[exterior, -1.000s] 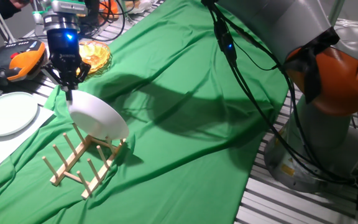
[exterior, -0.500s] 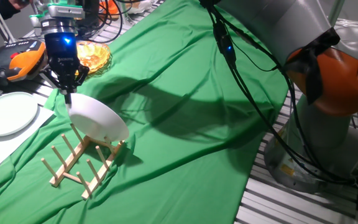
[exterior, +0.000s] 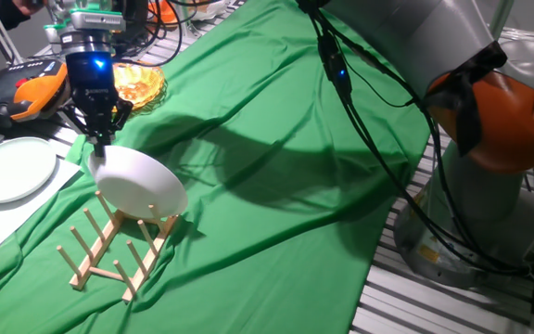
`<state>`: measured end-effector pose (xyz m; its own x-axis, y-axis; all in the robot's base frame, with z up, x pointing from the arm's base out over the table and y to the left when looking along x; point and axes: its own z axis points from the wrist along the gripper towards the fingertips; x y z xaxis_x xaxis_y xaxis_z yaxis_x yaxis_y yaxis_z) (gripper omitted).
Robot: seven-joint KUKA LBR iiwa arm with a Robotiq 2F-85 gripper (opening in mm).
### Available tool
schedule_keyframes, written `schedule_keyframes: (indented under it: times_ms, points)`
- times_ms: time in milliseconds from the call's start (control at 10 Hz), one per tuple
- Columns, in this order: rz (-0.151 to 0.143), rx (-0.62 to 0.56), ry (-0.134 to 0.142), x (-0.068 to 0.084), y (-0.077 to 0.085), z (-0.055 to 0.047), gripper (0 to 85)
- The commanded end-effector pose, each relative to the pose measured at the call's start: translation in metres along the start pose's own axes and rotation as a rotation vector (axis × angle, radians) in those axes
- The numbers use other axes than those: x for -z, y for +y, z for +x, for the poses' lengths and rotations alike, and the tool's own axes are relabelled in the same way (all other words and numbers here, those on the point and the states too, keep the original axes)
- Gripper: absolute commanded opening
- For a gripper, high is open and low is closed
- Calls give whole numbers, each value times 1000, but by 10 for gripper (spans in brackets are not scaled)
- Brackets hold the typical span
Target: Put the dish on the dish rack
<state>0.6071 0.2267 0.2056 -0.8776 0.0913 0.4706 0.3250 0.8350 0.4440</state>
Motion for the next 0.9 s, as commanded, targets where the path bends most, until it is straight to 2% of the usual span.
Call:
schedule_keyframes:
  times_ms: [0,400,500,800]
  points:
    - [1,-3,0,0,1,0,170]
    - [24,-14,-9,3,3,0,170]
    - [29,-16,-8,3,3,0,340]
    - [35,-22,-12,5,4,0,340]
